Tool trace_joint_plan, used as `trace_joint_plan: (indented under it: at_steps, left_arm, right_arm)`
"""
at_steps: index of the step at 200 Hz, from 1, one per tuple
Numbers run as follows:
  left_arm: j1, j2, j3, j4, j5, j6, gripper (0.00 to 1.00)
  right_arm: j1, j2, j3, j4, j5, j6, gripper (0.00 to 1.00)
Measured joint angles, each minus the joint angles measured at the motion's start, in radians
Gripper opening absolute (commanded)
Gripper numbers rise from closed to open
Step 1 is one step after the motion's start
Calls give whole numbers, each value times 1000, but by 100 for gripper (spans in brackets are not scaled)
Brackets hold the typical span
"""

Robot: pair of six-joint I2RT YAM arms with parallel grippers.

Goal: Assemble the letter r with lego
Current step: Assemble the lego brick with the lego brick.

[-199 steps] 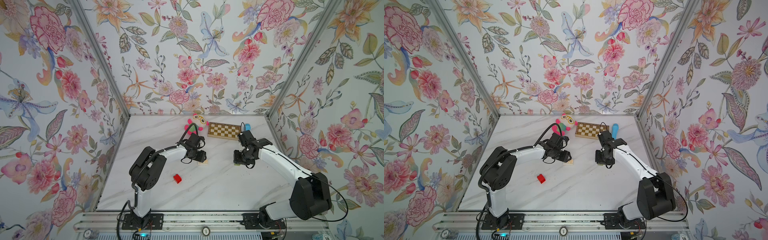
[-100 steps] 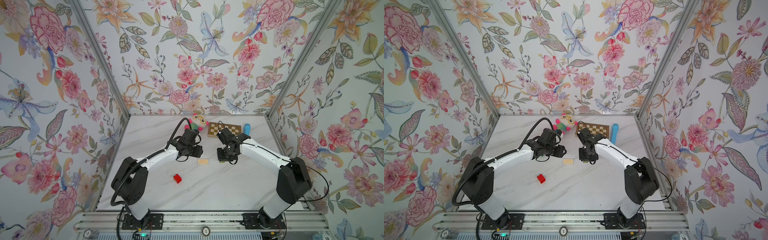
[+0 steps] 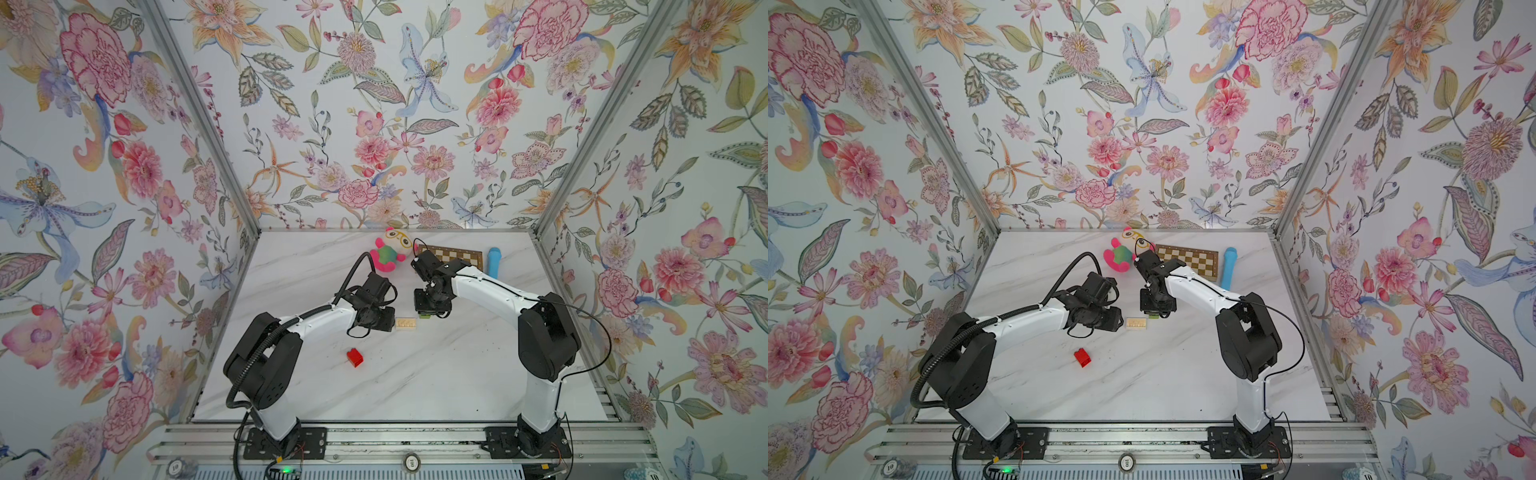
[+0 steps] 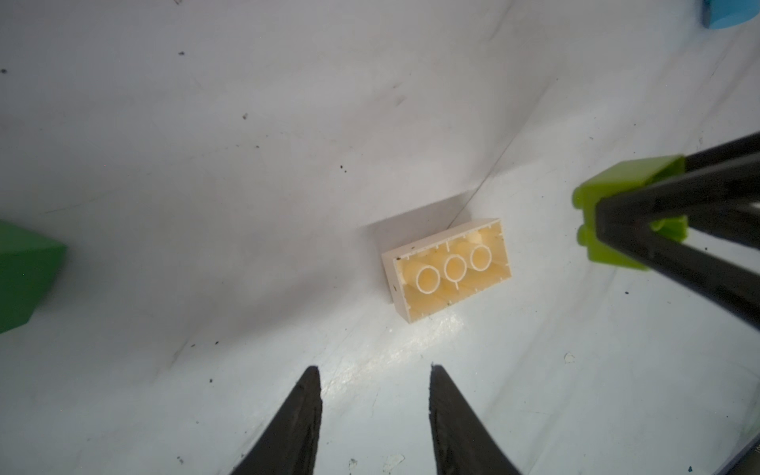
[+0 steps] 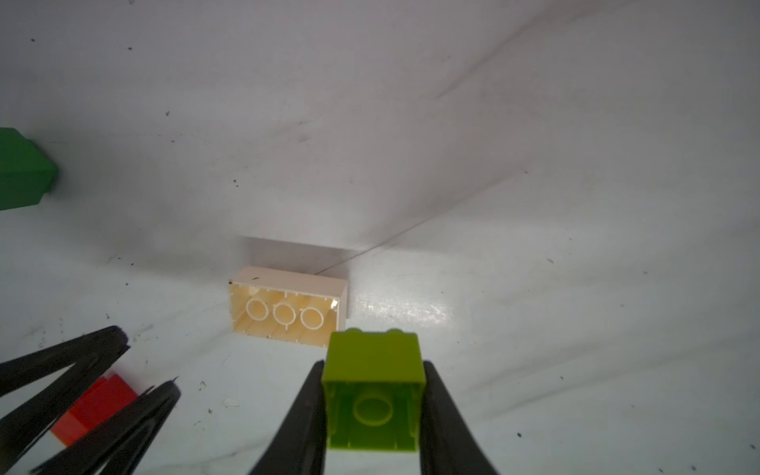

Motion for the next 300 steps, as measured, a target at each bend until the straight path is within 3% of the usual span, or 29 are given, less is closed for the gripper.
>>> trace_joint_plan:
  at_steps: [95,300]
  left_arm:
    - [11,81,61,-8,-11,0,44]
    - [11,97,53,25,41,-15,44]
  right_arm:
    - [27,55,18,2,-34,15,32]
    - [17,88,16,2,-31,19,31]
